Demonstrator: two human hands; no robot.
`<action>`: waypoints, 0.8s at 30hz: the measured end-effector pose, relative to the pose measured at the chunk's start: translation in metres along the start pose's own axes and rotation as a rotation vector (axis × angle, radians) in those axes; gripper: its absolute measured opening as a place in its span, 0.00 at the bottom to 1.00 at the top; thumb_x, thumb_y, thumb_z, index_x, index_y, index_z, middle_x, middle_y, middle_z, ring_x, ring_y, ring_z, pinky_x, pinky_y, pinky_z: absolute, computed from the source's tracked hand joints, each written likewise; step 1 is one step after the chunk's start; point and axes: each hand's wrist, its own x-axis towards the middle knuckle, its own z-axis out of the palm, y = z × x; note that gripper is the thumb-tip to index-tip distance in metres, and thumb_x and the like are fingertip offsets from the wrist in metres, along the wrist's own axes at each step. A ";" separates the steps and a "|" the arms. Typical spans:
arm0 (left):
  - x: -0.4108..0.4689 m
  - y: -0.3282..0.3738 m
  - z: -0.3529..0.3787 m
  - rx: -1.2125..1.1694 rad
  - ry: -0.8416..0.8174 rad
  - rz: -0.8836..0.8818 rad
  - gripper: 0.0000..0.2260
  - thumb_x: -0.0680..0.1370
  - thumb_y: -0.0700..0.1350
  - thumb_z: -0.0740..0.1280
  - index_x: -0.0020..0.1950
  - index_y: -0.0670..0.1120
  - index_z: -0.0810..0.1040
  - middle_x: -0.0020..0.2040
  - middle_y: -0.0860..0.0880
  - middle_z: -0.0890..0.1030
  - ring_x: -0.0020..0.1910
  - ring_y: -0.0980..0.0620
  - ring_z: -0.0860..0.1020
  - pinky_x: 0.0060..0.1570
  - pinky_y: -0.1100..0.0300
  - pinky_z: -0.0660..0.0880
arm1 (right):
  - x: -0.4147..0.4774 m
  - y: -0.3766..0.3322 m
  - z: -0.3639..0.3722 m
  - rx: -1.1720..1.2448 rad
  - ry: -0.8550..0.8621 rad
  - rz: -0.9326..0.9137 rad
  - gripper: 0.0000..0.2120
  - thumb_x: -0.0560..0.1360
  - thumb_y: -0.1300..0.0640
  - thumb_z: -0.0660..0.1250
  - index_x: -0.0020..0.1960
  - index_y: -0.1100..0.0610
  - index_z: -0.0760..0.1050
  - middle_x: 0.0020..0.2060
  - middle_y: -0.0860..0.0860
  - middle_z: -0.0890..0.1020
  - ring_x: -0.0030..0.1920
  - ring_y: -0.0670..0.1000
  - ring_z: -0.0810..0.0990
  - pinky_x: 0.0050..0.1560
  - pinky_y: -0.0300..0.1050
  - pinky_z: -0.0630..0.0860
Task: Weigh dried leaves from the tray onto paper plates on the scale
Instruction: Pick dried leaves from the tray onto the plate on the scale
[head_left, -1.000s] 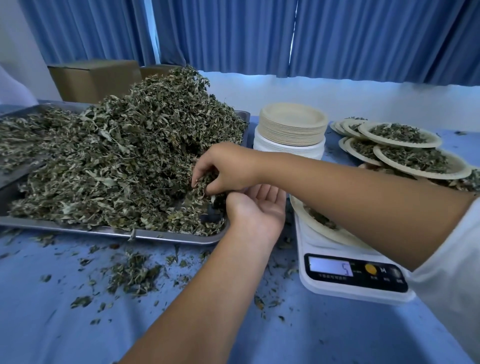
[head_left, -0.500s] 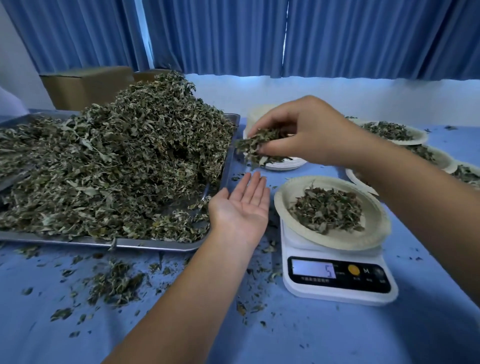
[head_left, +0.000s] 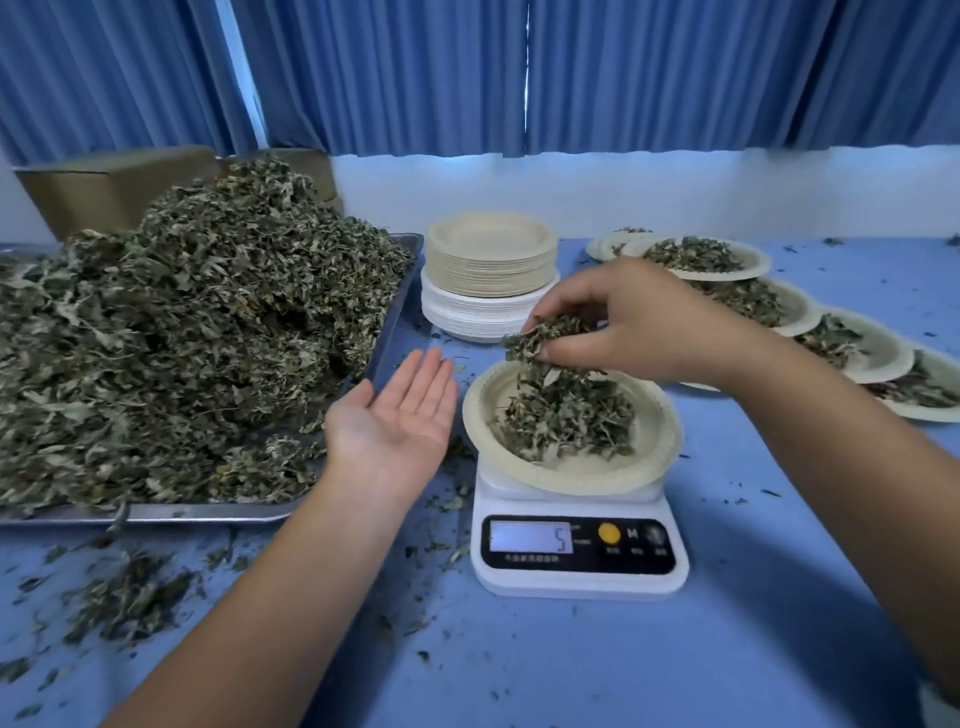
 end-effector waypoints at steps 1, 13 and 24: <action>0.000 0.000 0.000 0.002 -0.001 0.001 0.24 0.84 0.51 0.49 0.58 0.34 0.75 0.55 0.36 0.81 0.60 0.40 0.77 0.62 0.48 0.71 | 0.000 0.001 -0.001 0.012 -0.004 0.004 0.11 0.70 0.53 0.75 0.52 0.50 0.83 0.43 0.41 0.82 0.40 0.36 0.77 0.42 0.29 0.71; 0.000 0.001 -0.003 0.024 -0.011 -0.008 0.25 0.83 0.52 0.49 0.58 0.33 0.75 0.55 0.36 0.81 0.60 0.40 0.77 0.63 0.47 0.71 | -0.006 0.000 -0.015 -0.026 -0.143 0.019 0.04 0.71 0.49 0.74 0.44 0.49 0.84 0.33 0.39 0.80 0.34 0.34 0.75 0.34 0.26 0.68; 0.000 0.000 -0.003 0.029 -0.001 -0.001 0.25 0.83 0.53 0.50 0.59 0.33 0.74 0.56 0.36 0.80 0.60 0.40 0.77 0.62 0.48 0.72 | -0.009 -0.003 -0.008 -0.026 -0.345 0.083 0.06 0.72 0.49 0.73 0.47 0.49 0.80 0.32 0.37 0.82 0.32 0.41 0.82 0.33 0.29 0.74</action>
